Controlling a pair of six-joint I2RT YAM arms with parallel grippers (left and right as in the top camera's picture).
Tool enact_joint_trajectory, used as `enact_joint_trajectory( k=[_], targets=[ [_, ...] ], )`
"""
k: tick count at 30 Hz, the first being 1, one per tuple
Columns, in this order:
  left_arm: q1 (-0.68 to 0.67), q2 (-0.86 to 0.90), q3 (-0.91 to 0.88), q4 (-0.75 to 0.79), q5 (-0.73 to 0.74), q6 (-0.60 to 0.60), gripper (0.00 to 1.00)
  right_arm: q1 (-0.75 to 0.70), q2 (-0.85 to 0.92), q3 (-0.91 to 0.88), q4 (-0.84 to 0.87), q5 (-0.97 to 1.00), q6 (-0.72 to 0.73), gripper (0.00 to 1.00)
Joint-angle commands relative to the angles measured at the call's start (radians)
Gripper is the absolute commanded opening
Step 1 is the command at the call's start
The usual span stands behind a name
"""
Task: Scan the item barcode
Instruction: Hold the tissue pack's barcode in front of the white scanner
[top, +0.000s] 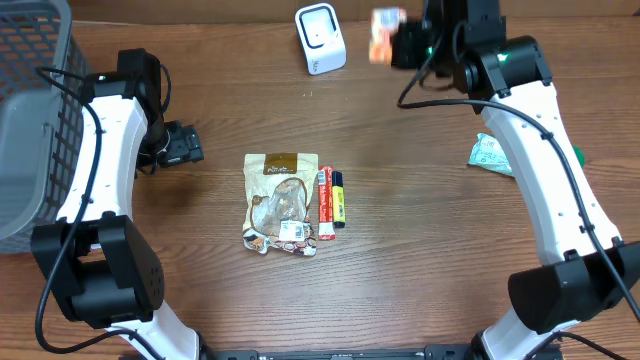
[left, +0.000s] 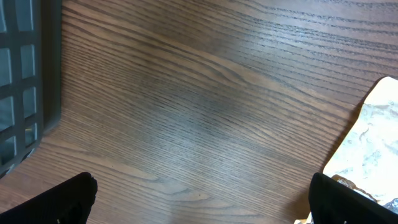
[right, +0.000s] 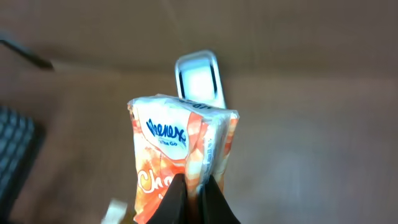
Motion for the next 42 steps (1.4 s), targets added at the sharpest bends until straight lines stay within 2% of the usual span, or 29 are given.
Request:
enact_joint_trajectory(
  k=[1, 8, 14, 17, 23, 29, 36, 42],
  targets=[
    [-0.007, 0.007, 0.012, 0.001, 0.005, 0.019, 1.00, 0.024, 0.018, 0.014, 0.076, 0.101, -0.056, 0.04],
    [-0.007, 0.007, 0.012, 0.001, 0.004, 0.019, 1.00, 0.082, 0.121, 0.014, 0.285, 0.186, -0.072, 0.04],
    [-0.007, 0.007, 0.012, 0.001, 0.005, 0.019, 1.00, 0.142, 0.258, 0.014, 0.398, 0.396, -0.158, 0.04],
    [-0.007, 0.007, 0.012, 0.001, 0.004, 0.019, 1.00, 0.169, 0.327, 0.014, 0.469, 0.503, -0.240, 0.04],
    [-0.007, 0.007, 0.012, 0.001, 0.004, 0.019, 1.00, 0.220, 0.432, 0.014, 0.632, 0.693, -0.509, 0.04],
    [-0.007, 0.007, 0.012, 0.001, 0.004, 0.019, 1.00, 0.243, 0.490, 0.014, 0.725, 0.709, -0.705, 0.04],
    [-0.007, 0.007, 0.012, 0.001, 0.004, 0.019, 1.00, 0.246, 0.504, 0.014, 0.784, 0.707, -0.747, 0.04],
    [-0.007, 0.007, 0.012, 0.001, 0.004, 0.019, 1.00, 0.246, 0.504, 0.014, 0.804, 0.708, -0.880, 0.04]
  ],
)
